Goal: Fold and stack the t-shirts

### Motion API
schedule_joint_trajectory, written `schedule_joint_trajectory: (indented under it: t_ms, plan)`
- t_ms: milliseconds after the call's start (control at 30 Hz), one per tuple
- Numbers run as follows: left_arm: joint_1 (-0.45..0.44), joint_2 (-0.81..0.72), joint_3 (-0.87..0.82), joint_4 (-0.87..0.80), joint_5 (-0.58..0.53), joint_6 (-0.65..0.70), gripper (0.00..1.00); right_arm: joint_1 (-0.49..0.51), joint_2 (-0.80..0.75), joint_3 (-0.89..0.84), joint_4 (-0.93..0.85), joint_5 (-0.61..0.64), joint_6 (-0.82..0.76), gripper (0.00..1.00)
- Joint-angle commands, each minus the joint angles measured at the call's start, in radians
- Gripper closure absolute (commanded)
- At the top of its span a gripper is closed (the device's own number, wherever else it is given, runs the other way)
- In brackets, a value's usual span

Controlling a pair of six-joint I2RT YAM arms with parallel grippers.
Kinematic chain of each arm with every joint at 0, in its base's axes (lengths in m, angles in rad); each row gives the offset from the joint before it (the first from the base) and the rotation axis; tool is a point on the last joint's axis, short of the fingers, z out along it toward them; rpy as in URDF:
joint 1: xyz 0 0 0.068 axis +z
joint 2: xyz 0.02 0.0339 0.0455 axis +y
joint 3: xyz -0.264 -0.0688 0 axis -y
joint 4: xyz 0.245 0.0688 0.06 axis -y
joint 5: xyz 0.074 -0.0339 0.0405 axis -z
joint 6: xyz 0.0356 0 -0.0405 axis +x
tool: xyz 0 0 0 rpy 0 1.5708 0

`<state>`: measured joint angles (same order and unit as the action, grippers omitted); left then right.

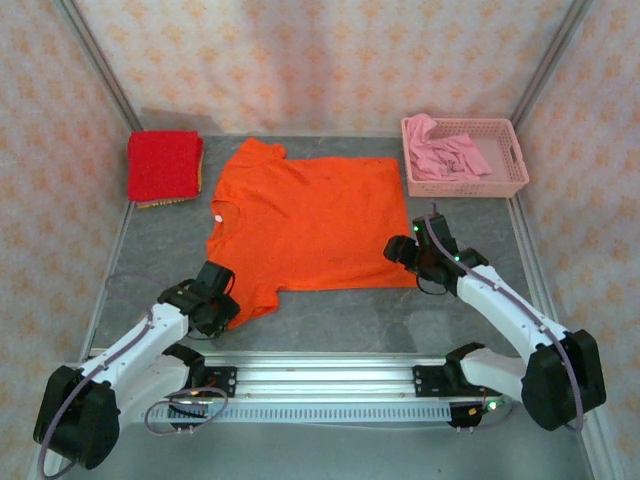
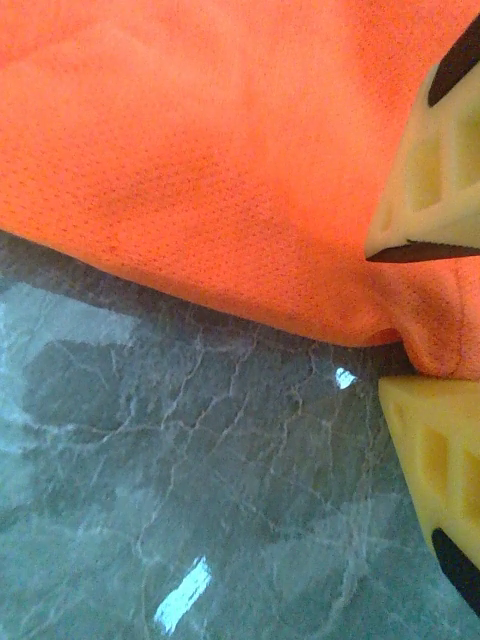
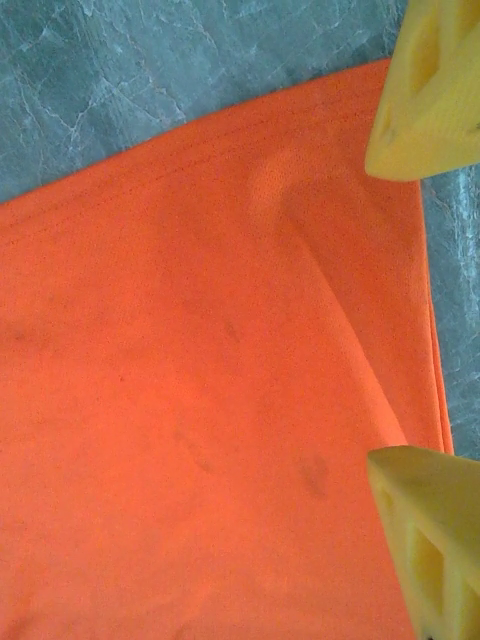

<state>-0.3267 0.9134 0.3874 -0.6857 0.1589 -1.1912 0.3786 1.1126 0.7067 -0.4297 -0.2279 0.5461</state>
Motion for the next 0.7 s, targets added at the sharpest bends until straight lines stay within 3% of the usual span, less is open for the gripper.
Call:
schedule_joint_trajectory:
  t_ms: [0,133,233,267,333,467,667]
  plan:
    - [0.006,-0.006,-0.028,0.034,0.000,-0.042,0.68,-0.006,-0.017,0.008,-0.030,0.025,-0.004,0.29]
    - [0.011,-0.017,-0.037,0.019,-0.016,-0.041,0.75,-0.005,-0.017,0.013,-0.036,0.030,-0.002,0.29]
    - [0.014,-0.018,-0.040,0.028,-0.008,-0.038,0.97,-0.006,-0.019,0.016,-0.050,0.046,0.015,0.29]
    - [0.014,-0.021,-0.037,0.028,-0.007,-0.038,1.00,-0.006,-0.019,0.020,-0.063,0.062,0.036,0.30]
    - [0.014,-0.027,-0.027,0.023,-0.008,-0.033,1.00,-0.007,-0.017,0.027,-0.092,0.096,0.078,0.26]
    - [0.014,-0.039,-0.010,0.017,-0.016,-0.029,1.00,-0.017,-0.005,0.011,-0.125,0.137,0.098,0.01]
    - [0.015,-0.036,0.012,0.006,-0.008,-0.019,1.00,-0.039,0.002,-0.052,-0.083,0.119,0.127,0.01]
